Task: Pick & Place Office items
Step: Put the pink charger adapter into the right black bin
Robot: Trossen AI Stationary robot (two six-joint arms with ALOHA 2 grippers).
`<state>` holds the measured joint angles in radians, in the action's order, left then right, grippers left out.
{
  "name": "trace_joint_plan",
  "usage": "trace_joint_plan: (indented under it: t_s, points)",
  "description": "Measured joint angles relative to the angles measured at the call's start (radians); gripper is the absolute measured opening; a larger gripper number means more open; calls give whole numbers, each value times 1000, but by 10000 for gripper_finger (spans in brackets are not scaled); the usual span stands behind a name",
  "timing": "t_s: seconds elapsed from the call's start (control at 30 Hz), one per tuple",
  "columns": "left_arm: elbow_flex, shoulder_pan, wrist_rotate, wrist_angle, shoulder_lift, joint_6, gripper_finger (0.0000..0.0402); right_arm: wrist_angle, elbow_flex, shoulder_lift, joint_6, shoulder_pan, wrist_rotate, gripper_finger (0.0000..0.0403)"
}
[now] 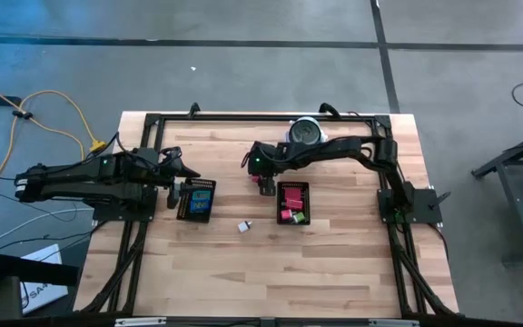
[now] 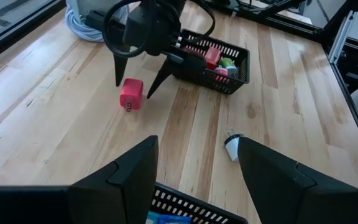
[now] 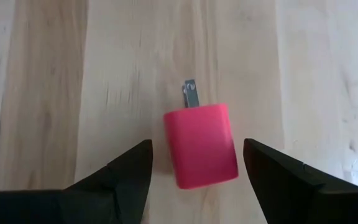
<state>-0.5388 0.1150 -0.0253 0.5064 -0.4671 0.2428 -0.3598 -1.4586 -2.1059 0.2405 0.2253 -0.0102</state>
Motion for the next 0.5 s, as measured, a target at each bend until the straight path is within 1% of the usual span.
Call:
trace_joint_plan:
  t_s: [0.23,0.5]
  points:
    - [0,0,0,0,0,0,216,2,0,0,0,0,0,237]
    - [0,0,0,0,0,0,216,1,0,0,0,0,0,213]
